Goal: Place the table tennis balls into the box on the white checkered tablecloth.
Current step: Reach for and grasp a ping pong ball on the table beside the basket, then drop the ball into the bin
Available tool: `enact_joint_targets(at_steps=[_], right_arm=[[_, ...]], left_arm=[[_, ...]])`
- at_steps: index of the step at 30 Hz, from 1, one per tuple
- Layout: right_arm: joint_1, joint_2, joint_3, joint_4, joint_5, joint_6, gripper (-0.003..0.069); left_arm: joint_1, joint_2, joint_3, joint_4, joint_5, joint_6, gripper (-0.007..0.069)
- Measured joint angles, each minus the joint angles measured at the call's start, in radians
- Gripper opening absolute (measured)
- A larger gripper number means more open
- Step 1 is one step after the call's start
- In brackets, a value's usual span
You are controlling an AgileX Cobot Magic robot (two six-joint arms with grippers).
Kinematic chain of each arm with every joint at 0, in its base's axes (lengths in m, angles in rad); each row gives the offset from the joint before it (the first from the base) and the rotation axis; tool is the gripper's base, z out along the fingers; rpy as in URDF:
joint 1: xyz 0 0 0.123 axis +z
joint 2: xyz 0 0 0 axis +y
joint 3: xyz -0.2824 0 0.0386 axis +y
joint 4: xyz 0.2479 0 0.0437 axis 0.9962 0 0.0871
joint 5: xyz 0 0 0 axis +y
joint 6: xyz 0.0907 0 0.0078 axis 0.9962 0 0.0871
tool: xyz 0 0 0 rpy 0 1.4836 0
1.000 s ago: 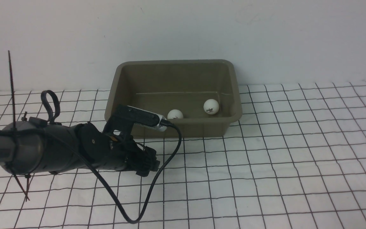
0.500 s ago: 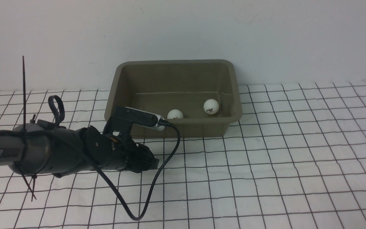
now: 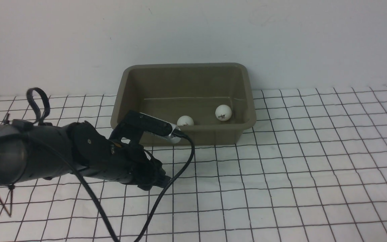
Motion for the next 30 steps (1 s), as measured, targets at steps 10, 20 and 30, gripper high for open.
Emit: enact_joint_targets(at_steps=[10, 20, 30], right_arm=[[0.0, 0.0, 0.0, 0.001, 0.0, 0.0, 0.0503], [0.0, 0.0, 0.0, 0.001, 0.0, 0.0, 0.0503], [0.0, 0.0, 0.0, 0.002, -0.001, 0.0, 0.0503]], left_arm=[[0.012, -0.119, -0.082, -0.099, -0.127, 0.294, 0.0335], [0.082, 0.127, -0.304, -0.109, -0.192, 0.446, 0.0335], [0.089, 0.252, -0.441, -0.205, -0.155, 0.505, 0.0461]])
